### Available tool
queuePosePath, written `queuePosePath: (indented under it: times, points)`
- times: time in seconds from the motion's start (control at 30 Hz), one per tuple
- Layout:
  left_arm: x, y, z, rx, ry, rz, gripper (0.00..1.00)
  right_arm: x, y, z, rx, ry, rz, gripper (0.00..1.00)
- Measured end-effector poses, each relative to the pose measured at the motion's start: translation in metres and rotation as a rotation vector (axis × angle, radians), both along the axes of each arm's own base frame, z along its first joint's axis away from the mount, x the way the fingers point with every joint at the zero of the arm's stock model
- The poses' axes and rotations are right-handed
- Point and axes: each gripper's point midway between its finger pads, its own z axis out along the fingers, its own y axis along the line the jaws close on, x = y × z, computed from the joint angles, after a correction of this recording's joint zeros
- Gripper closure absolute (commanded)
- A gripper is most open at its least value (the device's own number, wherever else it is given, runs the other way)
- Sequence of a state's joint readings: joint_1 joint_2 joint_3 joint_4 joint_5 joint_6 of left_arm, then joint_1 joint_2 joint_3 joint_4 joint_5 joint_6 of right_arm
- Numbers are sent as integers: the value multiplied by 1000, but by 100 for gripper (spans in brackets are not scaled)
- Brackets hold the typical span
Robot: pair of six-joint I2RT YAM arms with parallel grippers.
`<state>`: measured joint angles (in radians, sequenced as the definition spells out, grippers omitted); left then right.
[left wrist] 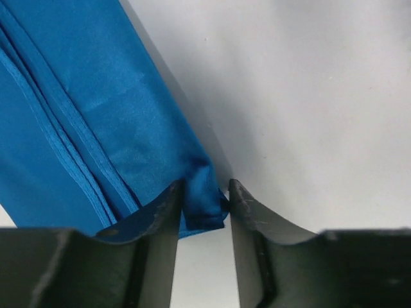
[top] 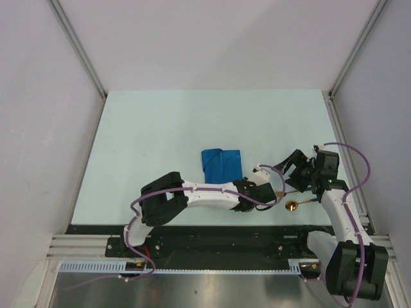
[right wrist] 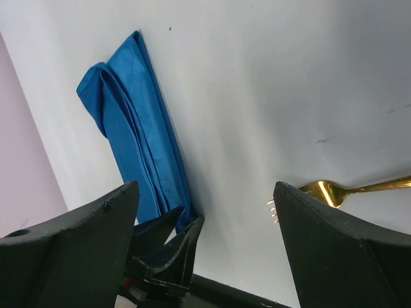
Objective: Fold the napkin into a case and place the utensils inside
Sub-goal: Pick up the 2/3-rectangle-folded napkin at the center of the board.
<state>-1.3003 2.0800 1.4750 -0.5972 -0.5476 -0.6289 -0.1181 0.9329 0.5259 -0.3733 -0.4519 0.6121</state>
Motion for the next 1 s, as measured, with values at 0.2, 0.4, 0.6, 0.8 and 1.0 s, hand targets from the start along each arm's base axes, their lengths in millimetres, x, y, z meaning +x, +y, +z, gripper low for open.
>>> queuePosePath:
  times: [0.2, 0.4, 0.6, 0.8, 1.0]
  points:
    - [-4, 12, -2, 3, 5, 7, 94, 5, 16, -4, 38, -19, 78, 1]
    - [-9, 27, 3, 0, 28, 15, 100, 11, 40, -5, 51, -51, 171, 1]
    - [-10, 46, 24, -77, 62, 38, 100, 11, 75, -20, 82, -9, 268, 4]
    - [-6, 63, 45, -187, 84, 80, 100, 14, 108, -34, 128, 26, 324, 5]
    - [-6, 68, 52, -238, 102, 103, 100, 20, 134, -37, 168, 27, 354, 7]
